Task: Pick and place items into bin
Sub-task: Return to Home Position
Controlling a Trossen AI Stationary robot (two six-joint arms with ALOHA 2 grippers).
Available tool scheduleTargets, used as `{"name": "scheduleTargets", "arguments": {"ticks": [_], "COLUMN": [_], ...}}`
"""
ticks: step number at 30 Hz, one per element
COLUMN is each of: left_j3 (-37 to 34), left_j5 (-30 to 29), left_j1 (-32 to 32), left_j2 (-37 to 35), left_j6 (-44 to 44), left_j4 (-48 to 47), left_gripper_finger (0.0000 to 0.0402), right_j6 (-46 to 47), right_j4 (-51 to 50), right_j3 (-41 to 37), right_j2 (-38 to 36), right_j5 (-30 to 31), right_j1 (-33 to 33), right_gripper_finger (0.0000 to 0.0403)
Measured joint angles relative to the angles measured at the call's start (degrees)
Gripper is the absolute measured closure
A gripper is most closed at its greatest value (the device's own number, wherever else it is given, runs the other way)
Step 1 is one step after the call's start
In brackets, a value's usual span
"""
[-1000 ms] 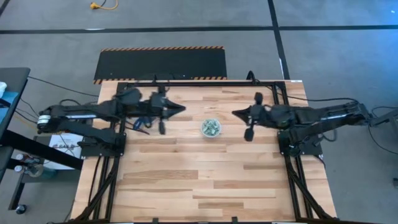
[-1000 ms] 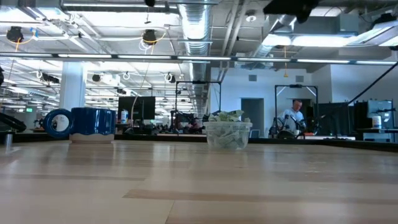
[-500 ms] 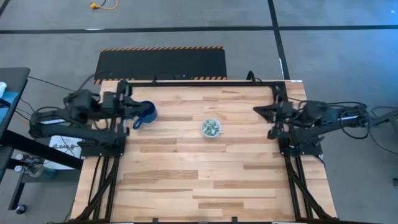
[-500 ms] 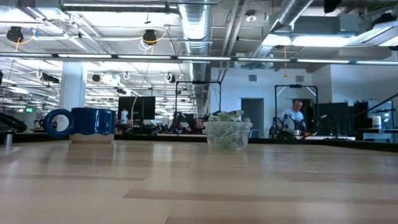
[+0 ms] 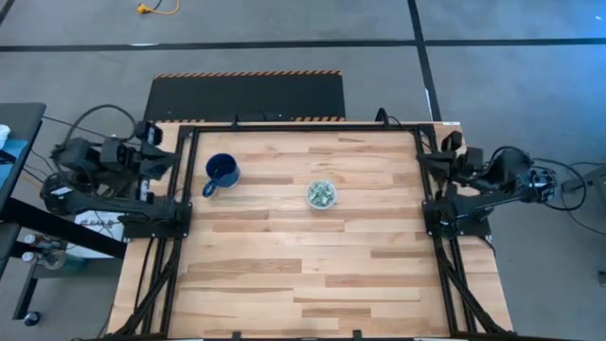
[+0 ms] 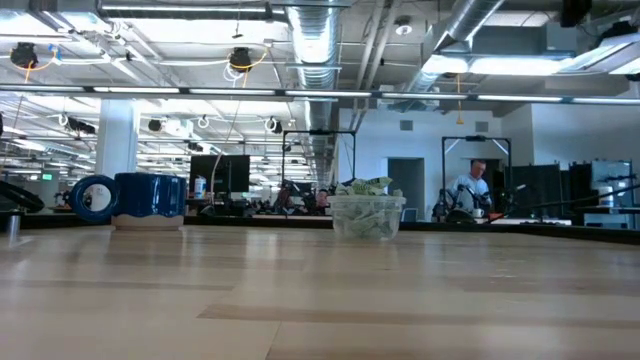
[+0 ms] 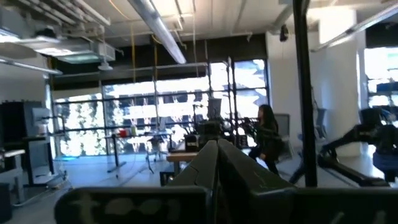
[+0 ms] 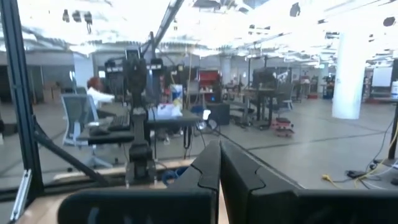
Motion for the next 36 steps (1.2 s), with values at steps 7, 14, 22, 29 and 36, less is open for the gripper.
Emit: {"name": "scheduleTargets", "arguments": {"ticks": [7,14,22,29,36], "left_j3": [0.0,0.0,0.0,0.07,-0.02], "left_j5": [-1.88,-2.34,-3.42,-5.97,-6.01], "left_j1": [0.02,0.02,0.04,0.07,1.33], "left_j2": [-4.83,-10.0,-14.19,-19.01,-18.99], "left_j6": [-1.43,-2.58,-3.24,-3.71,-4.62], "left_j4": [-3.3,-4.82,-9.14,-9.34,-12.92], "left_gripper_finger": [0.04,0.04,0.04,0.04,0.04], "right_j6": [1.05,2.57,2.6,2.6,2.61], "right_j4": [-4.43,-8.65,-9.01,-9.4,-9.55], "right_j3": [-0.09,-0.14,-0.02,-0.07,-0.07], "right_j2": [-6.57,-9.56,-9.61,-9.56,-9.56], "right_j5": [0.0,0.04,0.04,0.01,0.02], "right_j1": [0.0,0.0,0.0,0.0,0.0], "right_gripper_finger": [0.0403,0.0403,0.0403,0.0403,0.0403]}}
